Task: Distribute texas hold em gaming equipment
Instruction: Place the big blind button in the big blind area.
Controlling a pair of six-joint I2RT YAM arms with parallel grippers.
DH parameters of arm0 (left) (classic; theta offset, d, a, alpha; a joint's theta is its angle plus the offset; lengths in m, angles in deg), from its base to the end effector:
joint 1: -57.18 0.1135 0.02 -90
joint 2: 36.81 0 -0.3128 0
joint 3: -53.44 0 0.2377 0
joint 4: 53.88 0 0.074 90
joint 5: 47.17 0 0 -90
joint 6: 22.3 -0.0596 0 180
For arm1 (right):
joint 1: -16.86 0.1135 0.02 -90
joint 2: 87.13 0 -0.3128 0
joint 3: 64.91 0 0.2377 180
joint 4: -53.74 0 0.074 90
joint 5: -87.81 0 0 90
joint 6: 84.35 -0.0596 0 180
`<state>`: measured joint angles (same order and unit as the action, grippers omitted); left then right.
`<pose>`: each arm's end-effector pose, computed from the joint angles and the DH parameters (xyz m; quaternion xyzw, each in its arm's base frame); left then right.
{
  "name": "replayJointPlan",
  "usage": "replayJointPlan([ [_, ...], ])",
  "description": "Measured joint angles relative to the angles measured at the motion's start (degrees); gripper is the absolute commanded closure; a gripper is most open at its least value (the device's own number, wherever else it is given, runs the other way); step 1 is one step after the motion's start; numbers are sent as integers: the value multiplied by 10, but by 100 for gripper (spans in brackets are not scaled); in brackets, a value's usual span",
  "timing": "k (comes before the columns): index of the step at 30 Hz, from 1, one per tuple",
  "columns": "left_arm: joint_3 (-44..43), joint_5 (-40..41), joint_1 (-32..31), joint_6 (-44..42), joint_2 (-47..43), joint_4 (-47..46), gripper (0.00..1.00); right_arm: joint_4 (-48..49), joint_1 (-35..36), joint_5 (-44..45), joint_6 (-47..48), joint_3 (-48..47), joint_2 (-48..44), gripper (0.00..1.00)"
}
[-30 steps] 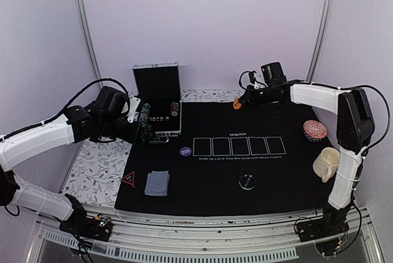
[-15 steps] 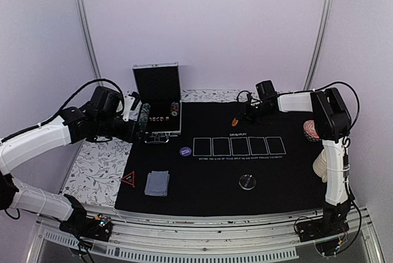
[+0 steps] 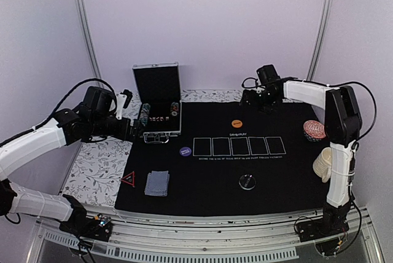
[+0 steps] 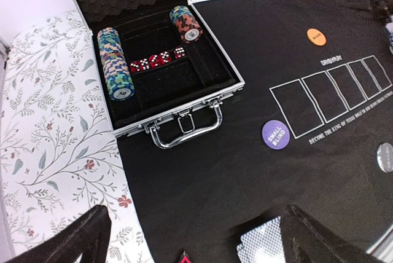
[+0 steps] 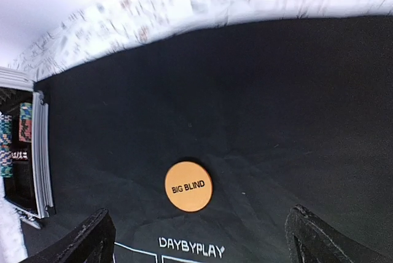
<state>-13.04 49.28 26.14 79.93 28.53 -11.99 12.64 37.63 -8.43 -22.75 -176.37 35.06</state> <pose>0.1989 -0.1119 0.3155 0.1252 0.8992 -0.1058 0.4056 0.4676 0.1843 0.2292 0.0450 0.9427 0.1826 0.2755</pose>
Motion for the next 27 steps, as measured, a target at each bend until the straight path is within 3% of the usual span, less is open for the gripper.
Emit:
replayJointPlan([
  [5, 2, 15, 1, 0, -3, -2, 2, -49, 102, 148, 61, 26, -164, 1],
  [8, 2, 18, 1, 0, -3, -5, 2, -57, 194, 177, 80, 109, -302, 1],
  [10, 3, 19, 1, 0, -3, -5, 2, -57, 220, 176, 80, 174, -378, 1],
  [17, 3, 28, 2, 0, -4, -7, 2, -59, 184, 189, 43, 427, -578, 1],
  [23, 7, 28, 2, 1, -3, -10, 2, -43, 186, 172, 22, 500, -703, 1],
  [27, 8, 28, 2, 1, 3, -12, 2, -36, 186, 172, 13, 533, -735, 1],
])
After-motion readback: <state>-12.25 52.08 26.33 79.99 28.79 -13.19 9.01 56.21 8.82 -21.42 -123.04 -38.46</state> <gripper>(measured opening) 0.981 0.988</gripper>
